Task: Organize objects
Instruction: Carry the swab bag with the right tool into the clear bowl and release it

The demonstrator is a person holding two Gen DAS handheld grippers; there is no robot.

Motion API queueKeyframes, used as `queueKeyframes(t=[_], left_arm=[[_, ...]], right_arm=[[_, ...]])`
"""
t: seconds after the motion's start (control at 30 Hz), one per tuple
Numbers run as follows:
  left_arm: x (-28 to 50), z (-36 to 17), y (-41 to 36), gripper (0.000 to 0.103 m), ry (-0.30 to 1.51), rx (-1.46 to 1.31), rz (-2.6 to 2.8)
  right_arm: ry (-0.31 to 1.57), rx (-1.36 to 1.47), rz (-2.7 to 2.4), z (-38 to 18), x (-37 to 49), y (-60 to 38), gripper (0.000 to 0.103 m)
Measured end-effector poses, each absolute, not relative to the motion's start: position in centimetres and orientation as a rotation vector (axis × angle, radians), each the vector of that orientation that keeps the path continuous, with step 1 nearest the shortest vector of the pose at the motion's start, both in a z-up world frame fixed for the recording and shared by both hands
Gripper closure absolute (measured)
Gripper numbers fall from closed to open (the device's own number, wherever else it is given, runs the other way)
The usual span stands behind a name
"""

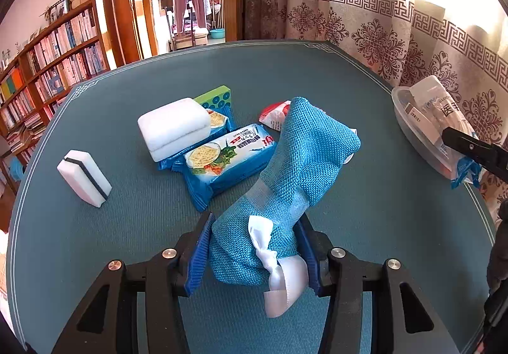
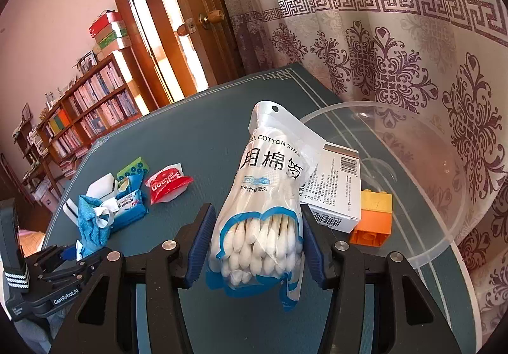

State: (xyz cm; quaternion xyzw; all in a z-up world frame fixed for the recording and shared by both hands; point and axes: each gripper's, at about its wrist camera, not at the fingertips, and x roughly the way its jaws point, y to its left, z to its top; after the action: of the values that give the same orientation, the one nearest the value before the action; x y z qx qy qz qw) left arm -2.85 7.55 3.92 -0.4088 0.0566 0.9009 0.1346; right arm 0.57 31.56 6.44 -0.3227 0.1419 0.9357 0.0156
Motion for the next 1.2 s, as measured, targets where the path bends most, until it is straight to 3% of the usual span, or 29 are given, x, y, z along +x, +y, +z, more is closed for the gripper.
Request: queueKeyframes(t=[0.63,0.9,1.2], left_arm=[[-2.8,4.8,13.8,0.05,0.258,-1.154,2.508],[-2.7,5.1,16.1,0.05,0.285,-1.138,2.47],[-2.6,6.2,18.4,0.049,0.32,-1.095,2.447]], right_arm=[[0.523,-0.844,2.845,7.8,1.7,38.3,0.049],[0.329,-0.883,2.736,6.9,0.4,41.0,0.049],[0.329,-0.872,2.654,5.1,0.2,42.5,0.044]])
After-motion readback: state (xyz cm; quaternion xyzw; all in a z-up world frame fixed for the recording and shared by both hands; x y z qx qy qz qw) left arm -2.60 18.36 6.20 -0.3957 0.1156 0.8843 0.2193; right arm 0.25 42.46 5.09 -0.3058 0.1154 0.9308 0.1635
